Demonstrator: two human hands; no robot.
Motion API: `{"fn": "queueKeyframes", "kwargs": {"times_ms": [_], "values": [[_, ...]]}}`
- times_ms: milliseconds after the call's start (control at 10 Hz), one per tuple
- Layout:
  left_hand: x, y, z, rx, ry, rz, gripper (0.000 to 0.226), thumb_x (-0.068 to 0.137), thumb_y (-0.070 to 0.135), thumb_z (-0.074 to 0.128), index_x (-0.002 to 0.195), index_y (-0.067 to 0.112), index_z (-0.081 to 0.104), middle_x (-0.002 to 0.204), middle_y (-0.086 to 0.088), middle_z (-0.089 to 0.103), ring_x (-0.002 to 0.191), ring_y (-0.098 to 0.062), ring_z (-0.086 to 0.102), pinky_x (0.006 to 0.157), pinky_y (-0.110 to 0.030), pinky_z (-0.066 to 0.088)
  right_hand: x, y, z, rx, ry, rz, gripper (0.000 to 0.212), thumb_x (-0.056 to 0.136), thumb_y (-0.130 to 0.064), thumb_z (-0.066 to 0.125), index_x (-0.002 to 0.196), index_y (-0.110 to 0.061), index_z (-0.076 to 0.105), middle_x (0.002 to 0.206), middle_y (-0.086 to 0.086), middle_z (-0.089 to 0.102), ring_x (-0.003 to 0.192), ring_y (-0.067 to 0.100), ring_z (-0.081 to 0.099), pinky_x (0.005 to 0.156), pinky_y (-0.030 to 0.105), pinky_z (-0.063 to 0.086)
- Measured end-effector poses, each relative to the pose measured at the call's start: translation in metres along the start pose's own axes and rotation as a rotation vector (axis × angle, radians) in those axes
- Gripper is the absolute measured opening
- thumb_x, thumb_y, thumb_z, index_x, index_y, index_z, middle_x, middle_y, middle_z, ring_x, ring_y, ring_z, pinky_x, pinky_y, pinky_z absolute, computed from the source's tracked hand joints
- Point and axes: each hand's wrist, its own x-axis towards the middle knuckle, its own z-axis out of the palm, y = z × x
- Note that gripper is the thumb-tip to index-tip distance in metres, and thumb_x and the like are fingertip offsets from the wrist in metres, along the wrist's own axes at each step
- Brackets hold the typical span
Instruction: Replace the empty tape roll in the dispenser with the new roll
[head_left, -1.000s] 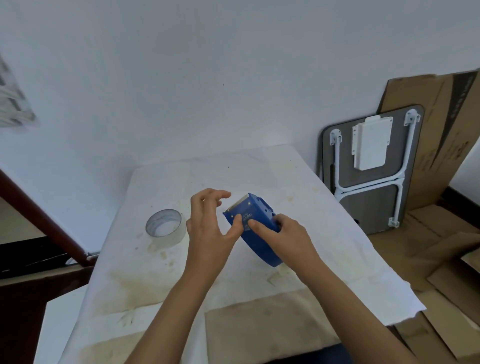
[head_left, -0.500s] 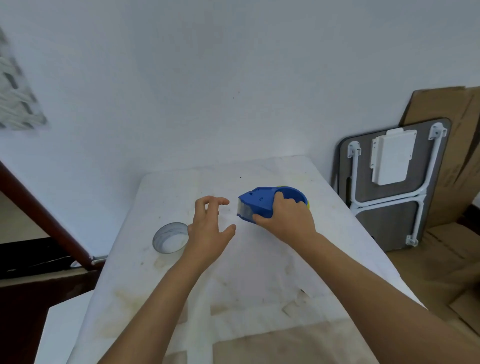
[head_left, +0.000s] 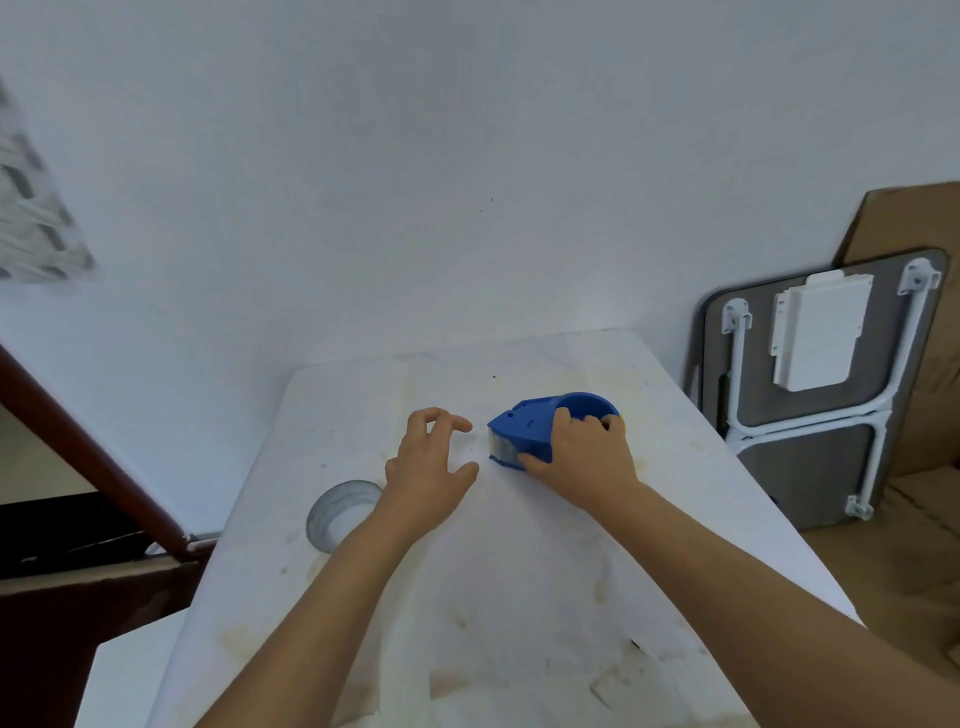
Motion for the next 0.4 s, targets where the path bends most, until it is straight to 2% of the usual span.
{"fn": "queueKeyframes", "kwargs": {"times_ms": [100, 200, 300, 400], "values": [[0.0, 0.004, 0.001, 0.013, -0.011, 0.003, 0.038, 0.09, 0.023, 0.062, 0.127, 0.026, 0.051, 0.143, 0.005, 0.032, 0.109, -0.023, 0.056, 0.098, -0.04, 0.038, -0.002, 0.002, -0.008, -0.052, -0.065, -0.015, 0.063, 0.086, -0.065, 0.046, 0.12, -0.012, 0.05, 0.101, 0.001, 0.067, 0.096, 0.023, 0.059, 0.106, 0.041, 0.031], [-0.004, 0.009, -0.001, 0.024, -0.019, 0.013, 0.038, 0.091, 0.024, 0.062, 0.128, 0.026, 0.051, 0.145, 0.005, 0.031, 0.103, -0.022, 0.056, 0.094, -0.035, 0.036, -0.006, 0.007, -0.019, -0.026, -0.113, -0.019, 0.062, 0.085, -0.064, 0.049, 0.122, -0.014, 0.05, 0.112, 0.002, 0.064, 0.105, 0.024, 0.056, 0.108, 0.042, 0.027], [-0.01, 0.015, -0.005, 0.019, -0.002, 0.036, 0.038, 0.092, 0.025, 0.061, 0.128, 0.026, 0.05, 0.147, 0.005, 0.03, 0.106, -0.022, 0.057, 0.09, -0.032, 0.032, -0.013, 0.016, -0.03, -0.011, -0.052, -0.035, 0.062, 0.087, -0.06, 0.048, 0.13, -0.015, 0.047, 0.128, 0.003, 0.059, 0.118, 0.026, 0.051, 0.11, 0.045, 0.025], [-0.02, 0.026, -0.008, 0.022, 0.009, 0.033, 0.036, 0.094, 0.025, 0.06, 0.128, 0.027, 0.05, 0.148, 0.004, 0.029, 0.109, -0.022, 0.057, 0.096, -0.035, 0.038, -0.024, 0.024, -0.039, -0.024, -0.027, -0.025, 0.058, 0.092, -0.055, 0.043, 0.135, -0.015, 0.045, 0.141, 0.003, 0.05, 0.128, 0.027, 0.044, 0.112, 0.046, 0.024]]}}
